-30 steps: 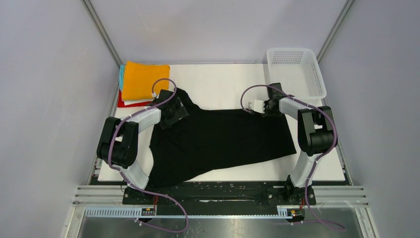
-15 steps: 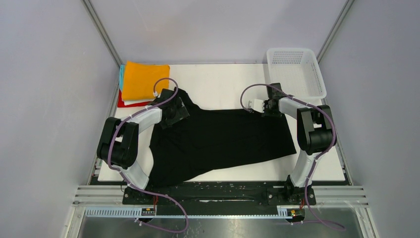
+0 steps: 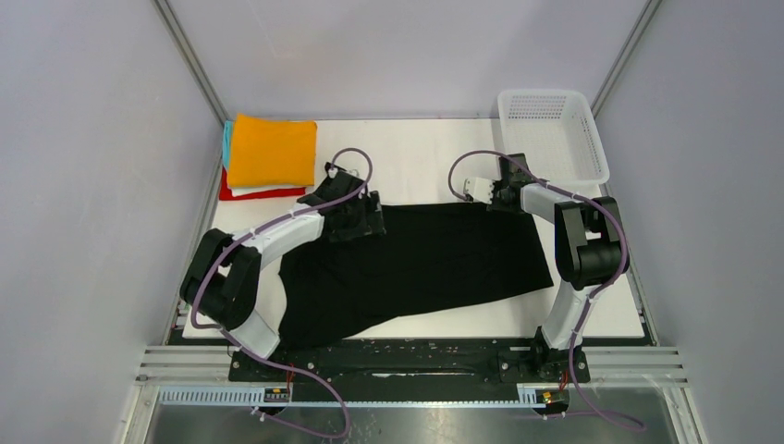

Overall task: Fold and stack the t-shirts
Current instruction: Fold the flattened tshirt in 1/3 of the way, then grab the side of the flattened tshirt furthest away from the robot with both arms

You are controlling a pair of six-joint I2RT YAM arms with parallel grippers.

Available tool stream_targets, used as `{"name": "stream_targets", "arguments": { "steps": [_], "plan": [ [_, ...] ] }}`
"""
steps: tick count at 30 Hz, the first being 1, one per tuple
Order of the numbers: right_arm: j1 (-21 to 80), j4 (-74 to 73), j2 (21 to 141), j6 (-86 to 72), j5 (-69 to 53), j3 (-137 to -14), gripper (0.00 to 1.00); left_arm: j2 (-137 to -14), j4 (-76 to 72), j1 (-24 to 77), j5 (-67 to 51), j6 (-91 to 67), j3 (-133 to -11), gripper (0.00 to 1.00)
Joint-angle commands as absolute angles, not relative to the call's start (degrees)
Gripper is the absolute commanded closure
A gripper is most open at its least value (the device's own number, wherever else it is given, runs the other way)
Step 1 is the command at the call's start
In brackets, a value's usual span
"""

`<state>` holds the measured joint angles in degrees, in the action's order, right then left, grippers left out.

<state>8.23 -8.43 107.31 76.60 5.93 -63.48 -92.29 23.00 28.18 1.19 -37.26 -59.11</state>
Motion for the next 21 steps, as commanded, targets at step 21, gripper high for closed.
{"name": "stream_targets", "arguments": {
  "steps": [21],
  "plan": [
    [7.64, -8.72, 104.68, 74.53, -4.11, -65.18, 0.73, -93.70, 27.38, 29.98, -1.61, -40.87, -46.52, 0.01]
  ]
}}
